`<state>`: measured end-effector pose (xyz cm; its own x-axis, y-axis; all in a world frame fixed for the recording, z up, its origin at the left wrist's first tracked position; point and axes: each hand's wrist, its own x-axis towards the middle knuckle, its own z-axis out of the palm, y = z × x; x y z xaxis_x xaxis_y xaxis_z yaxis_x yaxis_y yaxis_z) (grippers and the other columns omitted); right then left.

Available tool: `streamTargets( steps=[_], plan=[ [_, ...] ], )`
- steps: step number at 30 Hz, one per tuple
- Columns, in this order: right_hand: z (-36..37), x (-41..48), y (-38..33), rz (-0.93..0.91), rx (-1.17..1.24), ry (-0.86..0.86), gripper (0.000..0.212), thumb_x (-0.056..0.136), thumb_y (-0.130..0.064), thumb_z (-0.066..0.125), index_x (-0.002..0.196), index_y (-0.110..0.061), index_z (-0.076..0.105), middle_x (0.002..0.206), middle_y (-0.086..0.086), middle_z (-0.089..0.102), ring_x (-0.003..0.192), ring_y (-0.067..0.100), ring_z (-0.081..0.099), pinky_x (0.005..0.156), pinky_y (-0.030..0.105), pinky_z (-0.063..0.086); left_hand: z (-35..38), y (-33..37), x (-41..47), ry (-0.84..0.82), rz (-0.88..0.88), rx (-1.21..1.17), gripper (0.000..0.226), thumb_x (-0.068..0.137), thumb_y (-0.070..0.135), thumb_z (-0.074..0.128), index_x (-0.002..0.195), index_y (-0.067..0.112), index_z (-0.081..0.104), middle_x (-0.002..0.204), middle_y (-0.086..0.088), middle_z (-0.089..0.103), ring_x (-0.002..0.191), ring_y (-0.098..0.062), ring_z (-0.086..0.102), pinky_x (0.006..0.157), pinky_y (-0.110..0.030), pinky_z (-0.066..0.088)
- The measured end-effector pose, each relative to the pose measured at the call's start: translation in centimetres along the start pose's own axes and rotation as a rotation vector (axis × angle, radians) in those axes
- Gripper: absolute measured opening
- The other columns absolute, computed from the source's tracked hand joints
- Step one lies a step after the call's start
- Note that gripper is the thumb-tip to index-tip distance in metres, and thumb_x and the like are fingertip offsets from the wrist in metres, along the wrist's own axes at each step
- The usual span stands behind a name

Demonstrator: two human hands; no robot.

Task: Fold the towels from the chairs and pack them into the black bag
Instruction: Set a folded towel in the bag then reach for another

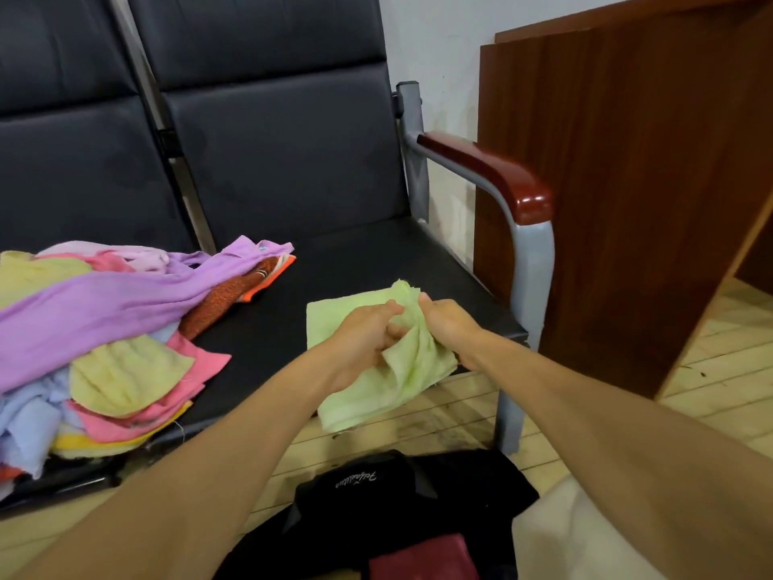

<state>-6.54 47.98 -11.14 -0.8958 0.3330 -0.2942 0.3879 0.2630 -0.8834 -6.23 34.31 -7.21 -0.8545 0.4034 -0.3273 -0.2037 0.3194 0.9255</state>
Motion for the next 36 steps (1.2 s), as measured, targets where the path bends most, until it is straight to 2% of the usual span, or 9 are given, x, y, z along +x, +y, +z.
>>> streamTargets(
  steps=[4, 8, 11, 14, 19, 23, 28, 33, 36],
  plan=[
    [0.4, 0.2, -0.5, 0.007, -0.038, 0.04, 0.075, 0.095, -0.066, 0.023, 0.126, -0.008, 0.058, 0.118, 0.013, 0.063, 0.106, 0.026, 0.061, 0.092, 0.037, 0.048, -2.9, -1.7, -1.5, 0.085, 0.187, 0.258, 0.031, 0.1, 0.02, 0.043, 0.126, 0.021, 0.06, 0.11, 0.005, 0.066, 0.105, -0.009, 0.059, 0.083, -0.017, 0.042],
    [1.5, -0.5, -0.9, -0.047, -0.162, 0.052, 0.086, 0.077, -0.08, 0.046, 0.127, -0.011, 0.057, 0.12, 0.008, 0.062, 0.105, 0.027, 0.061, 0.094, 0.043, 0.051, -6.0, -4.6, -3.8, 0.138, 0.257, 0.268, 0.034, 0.098, 0.011, 0.045, 0.126, 0.023, 0.061, 0.121, 0.011, 0.062, 0.119, -0.002, 0.049, 0.089, -0.01, 0.035],
    [2.4, -1.3, -1.0, -0.137, -0.343, 0.061, 0.063, 0.082, -0.065, 0.058, 0.117, -0.013, 0.058, 0.111, 0.004, 0.063, 0.098, 0.024, 0.062, 0.086, 0.039, 0.053, -7.3, -6.5, -5.3, 0.141, 0.265, 0.143, 0.038, 0.097, 0.003, 0.042, 0.125, 0.021, 0.061, 0.115, 0.012, 0.067, 0.12, -0.002, 0.051, 0.093, -0.012, 0.035],
    [3.0, -2.0, -1.3, -0.172, -0.492, 0.044, 0.034, 0.093, -0.043, 0.054, 0.106, -0.012, 0.058, 0.103, 0.006, 0.065, 0.083, 0.019, 0.061, 0.069, 0.031, 0.048, -7.7, -6.9, -6.4, 0.214, 0.253, -0.062, 0.026, 0.092, 0.009, 0.053, 0.111, 0.022, 0.067, 0.107, 0.007, 0.072, 0.113, -0.006, 0.059, 0.1, -0.024, 0.04],
    [3.5, -3.9, -2.2, -0.253, -0.5, 0.067, 0.02, 0.1, -0.03, 0.044, 0.099, -0.013, 0.055, 0.102, 0.008, 0.064, 0.082, 0.019, 0.058, 0.068, 0.031, 0.044, -8.4, -6.6, -7.2, 0.279, 0.178, -0.135, 0.024, 0.088, 0.005, 0.053, 0.098, 0.021, 0.069, 0.102, 0.001, 0.072, 0.105, -0.013, 0.063, 0.103, -0.034, 0.043],
    [4.2, -6.4, -3.8, -0.279, -0.099, 0.031, 0.026, 0.097, -0.03, 0.052, 0.107, -0.008, 0.063, 0.104, 0.006, 0.067, 0.097, 0.025, 0.065, 0.082, 0.037, 0.052, -8.9, -7.0, -7.4, 0.385, 0.151, -0.153, 0.024, 0.089, 0.006, 0.049, 0.098, 0.021, 0.065, 0.11, -0.004, 0.067, 0.102, -0.016, 0.063, 0.098, -0.033, 0.046],
    [5.3, -9.8, -3.9, -0.159, 0.505, -0.236, 0.028, 0.097, -0.03, 0.056, 0.122, -0.018, 0.06, 0.111, 0.007, 0.071, 0.1, 0.026, 0.069, 0.086, 0.046, 0.056, -8.7, -8.1, -8.1, 0.503, 0.091, -0.352, 0.018, 0.097, 0.013, 0.045, 0.112, 0.011, 0.053, 0.109, -0.008, 0.058, 0.097, -0.021, 0.061, 0.087, -0.032, 0.051],
    [5.8, -11.5, -3.1, -0.115, 0.725, -0.446, 0.029, 0.099, -0.028, 0.052, 0.125, -0.017, 0.058, 0.11, 0.009, 0.071, 0.096, 0.026, 0.07, 0.074, 0.04, 0.058, -8.3, -9.0, -10.2, 0.113, -0.134, -0.713, 0.04, 0.096, 0.042, 0.048, 0.114, 0.01, 0.062, 0.107, -0.009, 0.07, 0.088, -0.023, 0.068, 0.08, -0.039, 0.054],
    [5.6, -11.9, -2.5, -0.116, 0.72, -0.511, 0.029, 0.098, -0.026, 0.053, 0.125, -0.018, 0.058, 0.112, 0.009, 0.07, 0.099, 0.025, 0.069, 0.078, 0.04, 0.058, -8.1, -10.0, -10.9, -0.05, -0.226, -0.877, 0.037, 0.095, 0.041, 0.049, 0.113, 0.012, 0.066, 0.095, -0.006, 0.074, 0.077, -0.021, 0.072, 0.066, -0.03, 0.055]
  ],
)
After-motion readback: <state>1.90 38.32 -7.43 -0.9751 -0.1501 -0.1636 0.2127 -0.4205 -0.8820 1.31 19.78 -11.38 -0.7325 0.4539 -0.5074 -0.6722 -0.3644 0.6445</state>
